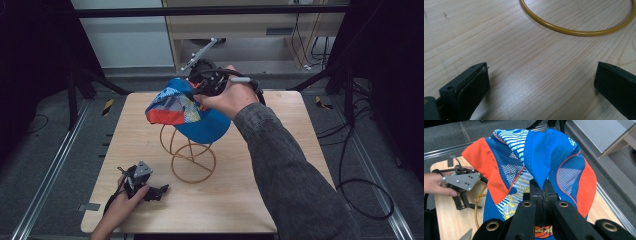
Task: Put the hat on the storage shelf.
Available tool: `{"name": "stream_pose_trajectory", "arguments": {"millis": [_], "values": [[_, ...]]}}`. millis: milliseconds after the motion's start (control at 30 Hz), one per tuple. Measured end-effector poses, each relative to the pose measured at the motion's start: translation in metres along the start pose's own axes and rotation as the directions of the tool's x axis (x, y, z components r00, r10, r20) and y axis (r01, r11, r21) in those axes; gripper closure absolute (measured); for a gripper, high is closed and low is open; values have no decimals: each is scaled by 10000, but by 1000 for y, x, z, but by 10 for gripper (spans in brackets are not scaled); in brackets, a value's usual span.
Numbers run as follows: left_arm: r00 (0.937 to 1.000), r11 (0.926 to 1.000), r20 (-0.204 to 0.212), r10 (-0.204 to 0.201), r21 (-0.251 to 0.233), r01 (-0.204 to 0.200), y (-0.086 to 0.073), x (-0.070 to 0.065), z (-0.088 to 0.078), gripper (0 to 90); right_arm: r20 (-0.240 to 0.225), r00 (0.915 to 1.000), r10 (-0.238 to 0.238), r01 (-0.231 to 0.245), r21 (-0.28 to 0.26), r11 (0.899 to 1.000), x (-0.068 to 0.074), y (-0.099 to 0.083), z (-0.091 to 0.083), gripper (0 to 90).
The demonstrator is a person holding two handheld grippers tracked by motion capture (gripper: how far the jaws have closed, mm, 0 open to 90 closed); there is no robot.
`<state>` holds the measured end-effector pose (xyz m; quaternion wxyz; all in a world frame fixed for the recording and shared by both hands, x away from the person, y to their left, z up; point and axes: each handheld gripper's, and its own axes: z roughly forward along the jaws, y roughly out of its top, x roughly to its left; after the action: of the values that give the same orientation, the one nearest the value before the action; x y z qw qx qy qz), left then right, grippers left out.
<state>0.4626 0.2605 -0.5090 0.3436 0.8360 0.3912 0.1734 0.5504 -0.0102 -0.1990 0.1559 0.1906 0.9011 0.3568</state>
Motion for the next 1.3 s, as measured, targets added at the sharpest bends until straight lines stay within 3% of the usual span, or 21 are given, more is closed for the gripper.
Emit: {"name": "stream_pose_trajectory", "arguments": {"millis": [633, 1300], "values": [[10000, 10000, 4, -8, -6, 8, 0, 0, 0, 0, -502, 9981, -350, 372, 426, 9984, 10, 2, 23, 898], [10000, 10000, 7, -8, -8, 8, 0, 0, 0, 0, -678, 9967, -445, 497, 765, 9958, 17, 4, 46, 891]]}}
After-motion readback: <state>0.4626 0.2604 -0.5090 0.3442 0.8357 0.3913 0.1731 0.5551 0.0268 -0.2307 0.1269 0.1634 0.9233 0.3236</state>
